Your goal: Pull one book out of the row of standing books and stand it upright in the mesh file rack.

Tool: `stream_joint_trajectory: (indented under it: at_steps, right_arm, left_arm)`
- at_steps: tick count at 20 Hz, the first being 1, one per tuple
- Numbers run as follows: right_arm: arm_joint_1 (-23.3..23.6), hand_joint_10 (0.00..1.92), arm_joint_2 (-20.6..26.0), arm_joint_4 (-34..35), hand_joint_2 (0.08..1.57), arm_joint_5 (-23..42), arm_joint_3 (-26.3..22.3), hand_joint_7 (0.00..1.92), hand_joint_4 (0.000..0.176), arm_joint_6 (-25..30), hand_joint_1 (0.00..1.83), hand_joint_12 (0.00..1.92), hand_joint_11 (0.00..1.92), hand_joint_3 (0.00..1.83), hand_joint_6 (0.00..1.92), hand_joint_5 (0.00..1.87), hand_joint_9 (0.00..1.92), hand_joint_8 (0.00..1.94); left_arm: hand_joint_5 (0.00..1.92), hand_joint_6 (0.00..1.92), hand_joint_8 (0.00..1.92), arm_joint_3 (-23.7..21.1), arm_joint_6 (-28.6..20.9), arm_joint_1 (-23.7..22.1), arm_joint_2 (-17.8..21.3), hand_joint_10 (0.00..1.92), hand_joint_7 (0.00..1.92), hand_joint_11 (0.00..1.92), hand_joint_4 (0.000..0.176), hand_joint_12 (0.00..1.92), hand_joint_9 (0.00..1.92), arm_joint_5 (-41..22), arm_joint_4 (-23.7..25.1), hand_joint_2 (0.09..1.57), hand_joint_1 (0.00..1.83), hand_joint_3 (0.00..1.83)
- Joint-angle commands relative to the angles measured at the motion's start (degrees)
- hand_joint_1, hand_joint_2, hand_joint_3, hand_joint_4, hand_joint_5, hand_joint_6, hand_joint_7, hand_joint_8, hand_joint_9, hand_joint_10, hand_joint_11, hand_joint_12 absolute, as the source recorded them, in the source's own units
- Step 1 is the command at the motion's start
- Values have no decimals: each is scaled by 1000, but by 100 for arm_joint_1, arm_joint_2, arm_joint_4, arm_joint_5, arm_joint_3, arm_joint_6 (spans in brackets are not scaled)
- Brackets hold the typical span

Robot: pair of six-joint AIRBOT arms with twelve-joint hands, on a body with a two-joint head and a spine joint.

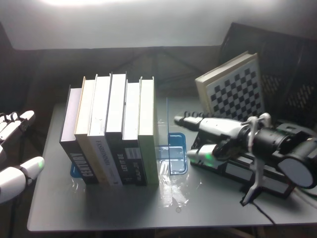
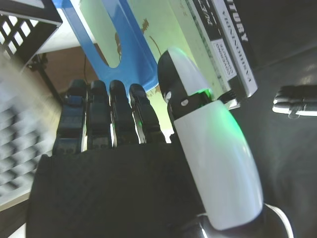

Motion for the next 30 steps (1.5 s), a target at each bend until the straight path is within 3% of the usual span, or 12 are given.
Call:
stream_joint_trajectory:
  at_steps: [1,4,5,9,11,13,18,21,22,23,25,30]
  right_arm:
    - [41,0,16,-199,1343,-633,-3,0,0,84,819,0,0,0,0,0,0,0]
    - [40,0,60,-199,1355,-787,-116,0,20,196,750,0,0,0,0,0,0,0]
    - [37,0,87,-199,1344,-822,-161,0,0,196,782,0,0,0,0,0,0,0]
    - [-214,0,403,-199,1345,-1213,-682,0,0,194,751,0,0,0,0,0,0,0]
    - [-385,0,799,-199,1356,-1502,-1200,0,0,161,771,0,0,2,0,0,0,0]
    - [-507,0,1144,-199,1364,-1769,-1621,0,0,40,614,0,0,6,0,0,0,0]
    - [-706,0,2248,-199,1385,-2296,-2760,0,0,-674,679,0,0,9,0,0,0,0]
    - [-727,0,2746,-199,1348,-2279,-3057,0,0,-1087,671,10,21,0,0,0,0,0]
    - [-719,8,2883,-199,1339,-2239,-3087,0,0,-1196,681,214,3,7,0,0,12,0]
    - [-695,1,2997,-199,1340,-2195,-3089,0,0,-1234,667,42,0,7,0,0,2,0]
    - [-568,0,3287,-199,1340,-2007,-3193,0,0,-1659,599,1,0,5,0,0,0,0]
    - [-39,0,3807,-199,1298,-822,-3330,0,0,-3204,561,0,0,0,0,0,0,0]
  left_arm:
    - [7,2,0,43,-17,-13,-2,0,0,0,74,0,0,-699,26,1393,267,1]
    - [0,0,0,43,-16,-12,-5,0,0,0,89,0,0,-703,21,1399,276,3]
    - [0,0,0,39,-16,-12,-5,0,0,0,78,0,0,-707,21,1401,299,2]
    - [5,2,0,30,-16,-11,-3,0,0,0,67,0,0,-729,13,1399,323,0]
    - [1,0,0,11,-16,-11,-2,0,0,0,72,0,0,-746,6,1400,323,1]
    - [6,2,0,0,-16,-11,2,0,0,0,56,0,0,-764,0,1400,320,0]
    - [7,2,0,-44,-18,-11,23,0,0,0,43,0,0,-827,46,1396,309,0]
    - [13,4,0,-36,-18,-19,59,0,0,0,39,0,0,-765,150,1392,297,0]
    - [14,5,0,-28,-18,-31,74,0,0,0,39,0,0,-719,202,1393,311,0]
    - [6,1,0,-16,-17,-52,91,0,0,0,27,0,0,-670,251,1405,308,3]
    - [2,0,0,25,-13,-123,110,0,0,0,57,0,0,-562,354,1398,291,0]
    - [0,0,0,65,30,-230,173,0,0,0,94,0,0,-405,534,1393,217,0]
